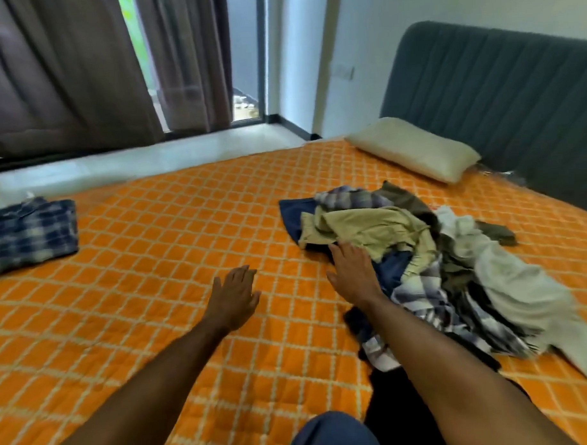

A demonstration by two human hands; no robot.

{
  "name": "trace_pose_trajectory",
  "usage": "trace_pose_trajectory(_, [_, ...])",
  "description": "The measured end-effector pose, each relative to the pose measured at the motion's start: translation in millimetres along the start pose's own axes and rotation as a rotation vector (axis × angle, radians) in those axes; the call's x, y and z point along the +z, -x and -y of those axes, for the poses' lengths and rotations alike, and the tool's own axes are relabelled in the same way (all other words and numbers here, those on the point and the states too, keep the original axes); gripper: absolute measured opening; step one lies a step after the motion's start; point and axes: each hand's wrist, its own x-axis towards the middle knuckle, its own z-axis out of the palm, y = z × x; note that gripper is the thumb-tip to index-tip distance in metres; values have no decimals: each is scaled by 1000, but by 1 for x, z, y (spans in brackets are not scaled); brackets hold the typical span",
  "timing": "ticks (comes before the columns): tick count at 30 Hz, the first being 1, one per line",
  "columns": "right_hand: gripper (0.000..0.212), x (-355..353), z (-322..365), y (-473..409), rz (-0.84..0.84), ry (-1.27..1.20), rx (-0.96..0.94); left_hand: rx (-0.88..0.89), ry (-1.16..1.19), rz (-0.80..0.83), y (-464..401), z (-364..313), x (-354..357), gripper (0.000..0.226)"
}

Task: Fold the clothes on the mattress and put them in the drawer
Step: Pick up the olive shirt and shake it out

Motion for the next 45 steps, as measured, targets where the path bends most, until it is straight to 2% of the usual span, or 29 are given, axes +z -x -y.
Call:
trace_pose_trajectory(2, [67,-9,-43,0,-7,-12,106,61,-22,-4,-21,-29,2,58])
trace_pose_trajectory(7, [81,0,-121,11,116,-49,429,160,-27,24,-65,-82,18,56])
trace_pose_trajectory(12, [87,16,-134,14,112,-93,588,200,37,64,-92,-112,41,55])
trace_pose_trajectory(17, [114,12,-146,6,-81,-485,775,240,163,64,-109,-136,49,54])
trace_pose_trajectory(19, [112,8,-149,3,-65,-643,821,268,283,65,-115,-145,46,55])
trace_pose_trajectory(21, [95,3,-144,4,-36,-701,758,232,589,120,-115,-155,34,60])
trace_pose_trajectory(23, [79,-1,-129,13,-109,-712,538,114,983,176,-110,-166,18,68])
trace_pose_trajectory(24, [78,-1,-119,20,-129,-705,415,48,1129,200,-108,-171,10,70])
trace_pose_trajectory(27, [89,-2,-89,47,-72,-580,135,-76,1327,190,-103,-181,-11,70])
trace_pose_trajectory(29, [81,-8,-72,60,-7,-399,-12,-143,1388,184,-104,-185,-22,79])
trace_pose_trajectory(31, [55,-18,-54,70,44,-183,-230,-171,1360,218,-103,-191,-30,90])
trace_pose_trajectory(33, [40,-22,-39,79,74,-85,-387,-134,1204,244,-104,-192,-29,102])
trace_pose_trajectory(36, [40,-24,-35,81,114,-189,-426,27,812,157,-109,-182,-18,100])
trace_pose_trajectory(38, [40,-33,-44,80,147,-403,-391,71,614,89,-114,-177,-14,88])
trace_pose_trajectory(40, [38,-48,-61,83,135,-698,-291,117,525,38,-117,-178,-13,81])
trace_pose_trajectory(42, [31,-65,-86,84,10,-967,-79,170,423,13,-114,-182,-13,74])
trace_pose_trajectory(43, [28,-69,-104,84,-130,-1009,56,186,371,20,-113,-184,-12,67])
trace_pose_trajectory(45, [35,-66,-147,79,-364,-839,331,179,263,89,-108,-181,-13,53])
